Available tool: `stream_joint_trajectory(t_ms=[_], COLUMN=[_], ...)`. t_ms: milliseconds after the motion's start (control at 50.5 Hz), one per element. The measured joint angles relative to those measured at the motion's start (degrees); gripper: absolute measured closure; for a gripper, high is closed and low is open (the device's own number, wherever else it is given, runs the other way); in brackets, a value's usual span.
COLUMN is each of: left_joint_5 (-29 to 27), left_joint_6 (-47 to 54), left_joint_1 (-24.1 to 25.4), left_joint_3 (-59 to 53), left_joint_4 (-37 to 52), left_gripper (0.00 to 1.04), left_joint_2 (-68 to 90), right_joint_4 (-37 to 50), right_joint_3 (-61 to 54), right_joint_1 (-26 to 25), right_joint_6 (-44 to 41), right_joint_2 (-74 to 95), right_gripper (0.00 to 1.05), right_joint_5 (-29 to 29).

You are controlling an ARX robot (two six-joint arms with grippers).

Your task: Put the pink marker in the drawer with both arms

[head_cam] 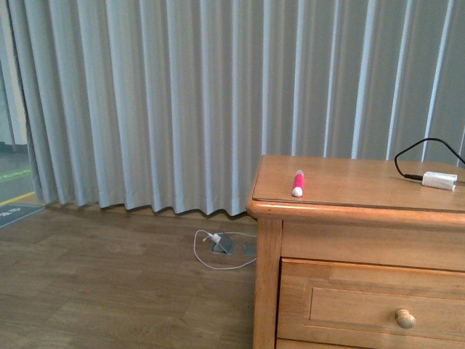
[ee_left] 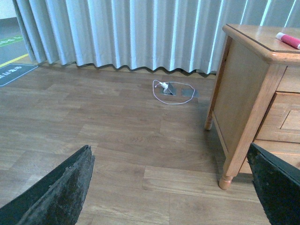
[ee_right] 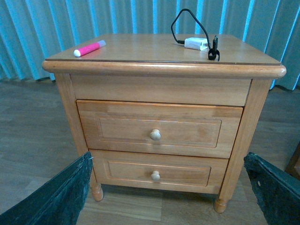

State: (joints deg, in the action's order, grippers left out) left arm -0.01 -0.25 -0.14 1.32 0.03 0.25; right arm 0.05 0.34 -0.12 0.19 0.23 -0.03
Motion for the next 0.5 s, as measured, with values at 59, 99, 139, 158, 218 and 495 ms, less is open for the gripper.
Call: stream_joint_trajectory(t_ms=[59,99,139,158,218,495], left_joint_5=[0.0,0.0,0.0,0.0,0.0,0.0], left_joint_6=[0.0,0.0,0.0,0.0,0.0,0.0], left_joint_1=[0.0,0.0,0.0,0.0,0.0,0.0], left_joint_3=[0.0,0.0,0.0,0.0,0.0,0.0], left_joint_4=[0.0,0.0,0.0,0.0,0.0,0.0], left_gripper=[0.06,0.06,0.06,0.06,0.06,0.06], left_joint_2=[0.0,0.0,0.0,0.0,0.0,0.0], right_joint_4=[0.0,0.0,0.0,0.0,0.0,0.0], right_joint_3=[0.0,0.0,0.0,0.0,0.0,0.0], right_joint_1=[0.0,0.0,0.0,0.0,0.0,0.0], right_joint_6=[0.0,0.0,0.0,0.0,0.0,0.0], right_joint_2=[0.0,0.0,0.0,0.0,0.0,0.0], right_gripper=[0.08,0.08,0.08,0.08,0.08,0.08], right_joint_5=[0.0,0.0,0.0,0.0,0.0,0.0])
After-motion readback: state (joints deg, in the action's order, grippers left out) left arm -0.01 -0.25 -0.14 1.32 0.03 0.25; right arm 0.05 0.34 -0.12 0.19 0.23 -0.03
